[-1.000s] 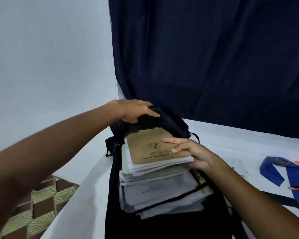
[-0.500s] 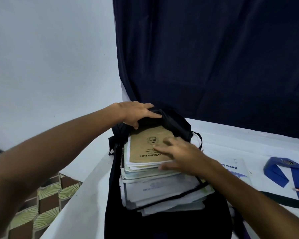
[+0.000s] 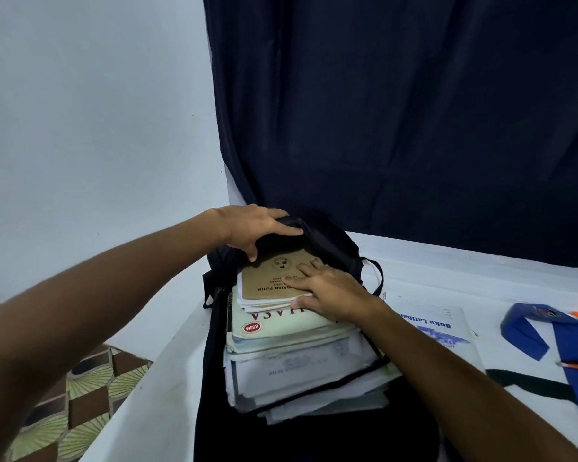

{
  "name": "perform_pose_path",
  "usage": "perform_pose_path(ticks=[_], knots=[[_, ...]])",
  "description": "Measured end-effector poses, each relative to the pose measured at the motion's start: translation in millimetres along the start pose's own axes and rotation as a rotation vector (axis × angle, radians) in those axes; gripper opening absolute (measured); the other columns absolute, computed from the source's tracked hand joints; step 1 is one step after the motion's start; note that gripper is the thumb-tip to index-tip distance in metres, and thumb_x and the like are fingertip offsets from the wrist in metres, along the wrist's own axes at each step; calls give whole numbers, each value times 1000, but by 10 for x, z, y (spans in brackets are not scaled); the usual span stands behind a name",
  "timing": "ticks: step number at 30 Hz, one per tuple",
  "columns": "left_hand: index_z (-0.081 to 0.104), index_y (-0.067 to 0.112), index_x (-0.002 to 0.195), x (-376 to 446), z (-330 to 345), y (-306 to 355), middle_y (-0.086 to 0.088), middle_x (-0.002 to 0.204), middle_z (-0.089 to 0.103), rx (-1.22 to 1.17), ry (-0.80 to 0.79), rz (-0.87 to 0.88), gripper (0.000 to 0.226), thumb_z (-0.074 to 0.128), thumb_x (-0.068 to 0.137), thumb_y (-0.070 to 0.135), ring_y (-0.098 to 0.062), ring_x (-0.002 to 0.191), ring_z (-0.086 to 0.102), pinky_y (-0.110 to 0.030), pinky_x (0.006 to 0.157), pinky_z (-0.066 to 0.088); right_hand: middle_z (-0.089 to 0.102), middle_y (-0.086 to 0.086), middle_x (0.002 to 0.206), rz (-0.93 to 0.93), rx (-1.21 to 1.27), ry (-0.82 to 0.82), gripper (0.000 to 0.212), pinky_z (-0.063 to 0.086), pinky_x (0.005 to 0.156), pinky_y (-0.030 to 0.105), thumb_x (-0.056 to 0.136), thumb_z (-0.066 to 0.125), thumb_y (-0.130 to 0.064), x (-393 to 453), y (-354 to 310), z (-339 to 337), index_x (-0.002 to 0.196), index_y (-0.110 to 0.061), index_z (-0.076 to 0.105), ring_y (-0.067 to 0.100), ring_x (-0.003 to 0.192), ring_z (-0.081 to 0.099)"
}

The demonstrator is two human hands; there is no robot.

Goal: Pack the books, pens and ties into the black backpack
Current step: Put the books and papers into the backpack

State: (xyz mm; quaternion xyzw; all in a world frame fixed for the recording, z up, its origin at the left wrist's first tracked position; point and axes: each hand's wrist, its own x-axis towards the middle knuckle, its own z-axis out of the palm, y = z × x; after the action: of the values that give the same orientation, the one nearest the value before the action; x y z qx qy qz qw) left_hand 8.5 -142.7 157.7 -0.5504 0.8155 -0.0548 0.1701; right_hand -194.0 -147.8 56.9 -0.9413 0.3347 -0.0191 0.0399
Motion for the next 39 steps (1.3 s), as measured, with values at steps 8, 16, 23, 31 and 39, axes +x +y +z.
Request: perform_pose_path(ticks=[8,16,23,31,39], knots=[[7,47,151,49,308,39,-4,161,4,6,93,8,99,74,82,25,-29,132,41,-36,105,41,68,3,112,370,569,571,23,51,88,37,90,61,-20,-774,659,67,111,-16,71,18,98,63],[3,49,150,140,314,10,-2,163,-3,32,92,-4,101,75,82,27,-28,138,37,-36,107,40,49,13,136,1001,228,-201,82,38,95,40,81,56,-64,-1595,1199,602,146,-31,18,36,123,44],[3,49,150,154,316,8,-2,162,-2,37,86,-10,101,74,83,27,-28,135,40,-36,105,41,40,15,140,1019,582,22,91,39,105,39,70,82,-35,-1563,1281,631,146,-26,33,33,123,46],[3,49,150,157,328,-1,-1,161,0,7,84,-16,102,75,82,26,-28,135,39,-39,106,42,51,6,137,824,1204,226,64,40,104,34,77,74,2,-1628,1590,255,135,-17,54,24,122,48],[5,53,149,147,290,-24,-7,158,9,-70,38,-56,104,77,80,22,-31,137,35,-43,109,39,68,7,118,411,1793,609,55,58,68,26,82,67,-9,-1503,1186,-572,134,-20,53,21,90,71]])
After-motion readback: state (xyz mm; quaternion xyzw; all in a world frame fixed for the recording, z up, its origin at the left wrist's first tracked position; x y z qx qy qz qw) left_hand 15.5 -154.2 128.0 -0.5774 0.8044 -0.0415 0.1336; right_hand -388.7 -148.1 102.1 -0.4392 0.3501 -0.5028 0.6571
